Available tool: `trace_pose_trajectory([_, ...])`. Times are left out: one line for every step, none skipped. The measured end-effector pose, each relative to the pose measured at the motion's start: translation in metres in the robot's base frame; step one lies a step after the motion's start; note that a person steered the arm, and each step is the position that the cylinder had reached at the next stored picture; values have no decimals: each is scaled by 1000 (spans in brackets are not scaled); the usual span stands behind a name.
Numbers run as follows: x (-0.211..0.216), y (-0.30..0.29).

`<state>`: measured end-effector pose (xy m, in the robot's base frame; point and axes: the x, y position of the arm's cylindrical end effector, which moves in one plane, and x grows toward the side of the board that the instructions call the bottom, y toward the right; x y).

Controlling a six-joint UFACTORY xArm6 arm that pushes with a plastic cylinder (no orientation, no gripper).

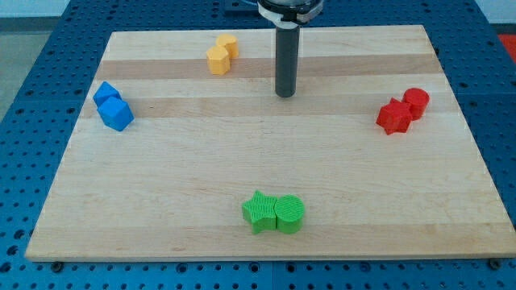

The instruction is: Move your arm towards the blue triangle

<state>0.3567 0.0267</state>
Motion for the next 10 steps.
trace_pose_trajectory([0, 0])
trace_pose_trajectory([18, -31])
trace_pose_trajectory([42, -83])
trace_pose_trajectory([43, -87])
trace_pose_trajectory([50, -106])
trace_pose_trajectory([70, -140])
trace_pose_trajectory([77, -153])
trace_pose_trajectory([99, -194])
trace_pose_trajectory([105, -203])
trace_pose_trajectory([114, -221])
